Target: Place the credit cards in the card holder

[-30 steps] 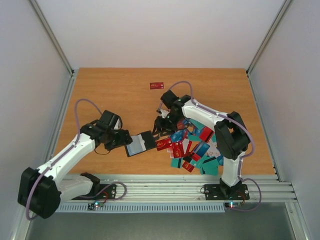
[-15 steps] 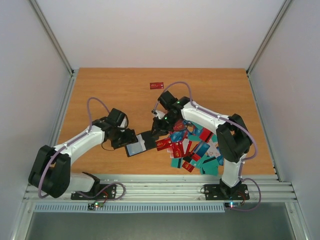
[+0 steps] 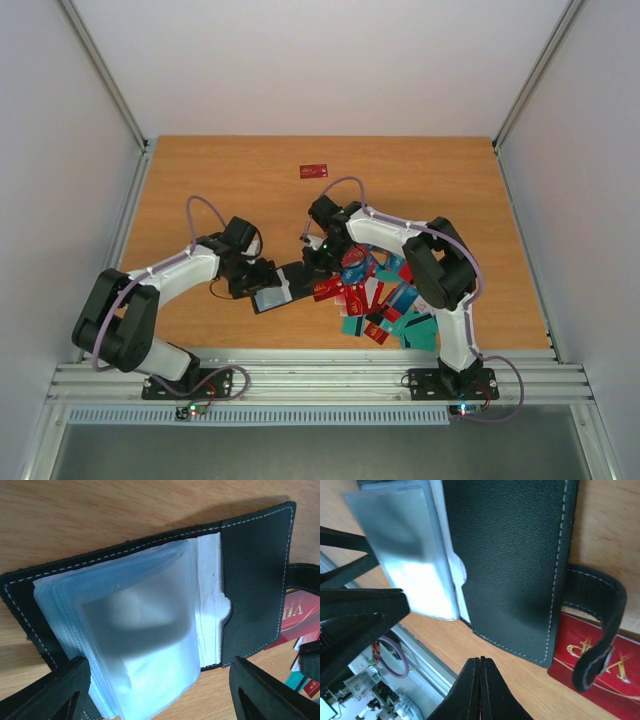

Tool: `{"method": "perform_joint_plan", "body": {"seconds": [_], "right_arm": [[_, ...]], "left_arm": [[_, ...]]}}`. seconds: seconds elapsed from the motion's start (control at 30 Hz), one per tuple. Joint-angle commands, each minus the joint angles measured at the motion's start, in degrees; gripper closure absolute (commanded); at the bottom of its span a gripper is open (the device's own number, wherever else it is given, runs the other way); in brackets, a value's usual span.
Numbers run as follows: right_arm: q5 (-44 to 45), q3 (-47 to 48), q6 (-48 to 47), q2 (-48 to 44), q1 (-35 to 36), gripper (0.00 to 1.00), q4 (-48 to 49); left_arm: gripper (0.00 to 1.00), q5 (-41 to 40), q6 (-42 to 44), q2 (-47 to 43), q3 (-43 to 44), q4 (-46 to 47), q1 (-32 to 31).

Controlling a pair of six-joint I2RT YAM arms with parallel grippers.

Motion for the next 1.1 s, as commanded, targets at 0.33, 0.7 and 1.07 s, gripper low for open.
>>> {"method": "perform_joint_plan", "body": {"seconds": [0.33, 0.7, 1.07], "right_arm": [[3.2, 0.9, -4.3, 5.2, 0.3, 0.99, -2.4], [1.8, 1.0, -3.5, 7.5, 0.3, 0.99, -1.1], [-2.1, 1.7, 0.7, 10.0, 0.3, 0.99, 3.8]], "left_arm": [[0.24, 3.6, 0.9, 3.0, 4.8, 2.9, 0.3], [0.28, 9.2, 1.4, 4.2, 5.5, 6.7, 0.3], [0.38, 13.5, 0.1, 6.0, 7.7, 9.7, 0.3]]}}
